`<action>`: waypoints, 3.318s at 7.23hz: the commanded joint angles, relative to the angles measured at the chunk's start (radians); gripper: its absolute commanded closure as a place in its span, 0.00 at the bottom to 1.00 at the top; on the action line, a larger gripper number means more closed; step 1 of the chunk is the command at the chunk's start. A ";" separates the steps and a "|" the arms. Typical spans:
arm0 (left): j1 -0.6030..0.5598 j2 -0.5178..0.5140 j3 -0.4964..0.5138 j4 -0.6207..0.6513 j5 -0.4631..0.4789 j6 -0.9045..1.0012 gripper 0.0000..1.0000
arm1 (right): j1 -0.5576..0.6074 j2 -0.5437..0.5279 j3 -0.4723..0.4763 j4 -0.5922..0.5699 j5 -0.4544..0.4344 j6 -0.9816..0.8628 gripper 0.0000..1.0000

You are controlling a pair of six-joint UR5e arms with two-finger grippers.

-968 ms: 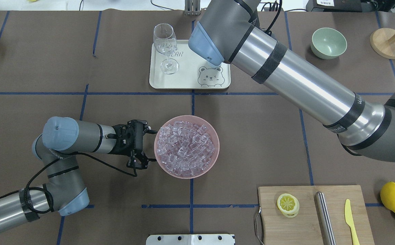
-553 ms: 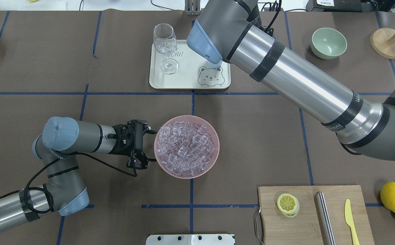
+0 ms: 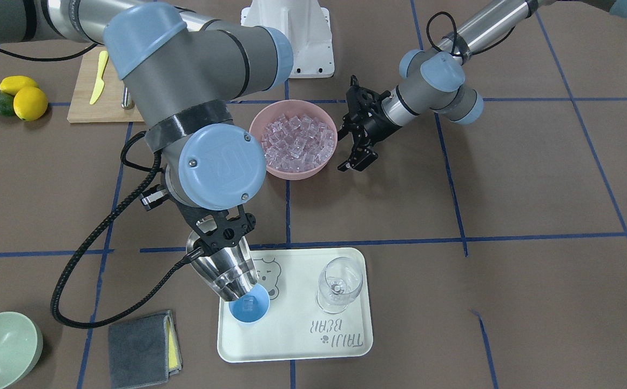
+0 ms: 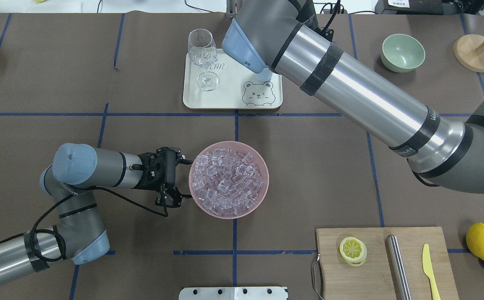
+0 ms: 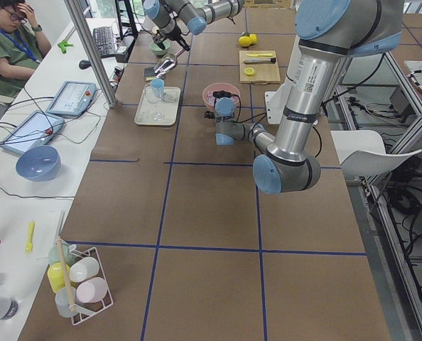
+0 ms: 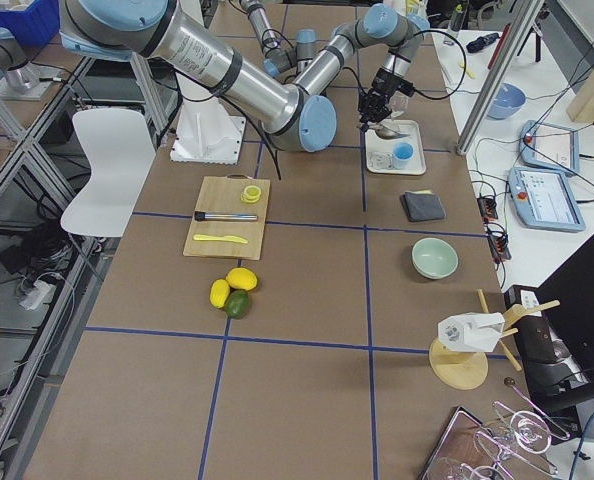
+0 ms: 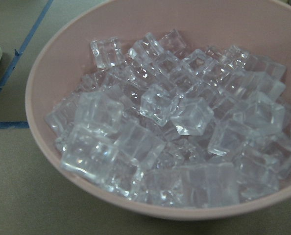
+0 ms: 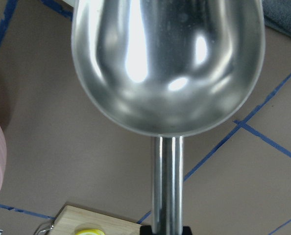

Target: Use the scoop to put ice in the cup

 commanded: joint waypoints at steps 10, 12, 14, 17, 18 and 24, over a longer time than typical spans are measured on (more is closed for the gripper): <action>0.000 -0.002 0.002 -0.001 0.000 -0.001 0.01 | 0.007 0.011 -0.018 -0.038 -0.033 -0.080 1.00; 0.000 -0.003 0.000 -0.001 0.000 -0.001 0.01 | 0.015 0.009 -0.009 -0.038 -0.024 -0.080 1.00; 0.000 -0.002 -0.001 0.000 0.000 -0.009 0.01 | 0.029 -0.076 0.118 -0.028 0.031 -0.077 1.00; -0.026 0.000 -0.009 0.006 -0.008 -0.015 0.01 | 0.074 -0.241 0.350 0.029 0.129 -0.010 1.00; -0.044 0.000 -0.017 0.028 -0.008 -0.030 0.01 | 0.088 -0.333 0.457 0.088 0.158 0.084 1.00; -0.311 -0.011 -0.164 0.539 -0.164 -0.038 0.00 | 0.101 -0.696 0.860 0.159 0.160 0.274 1.00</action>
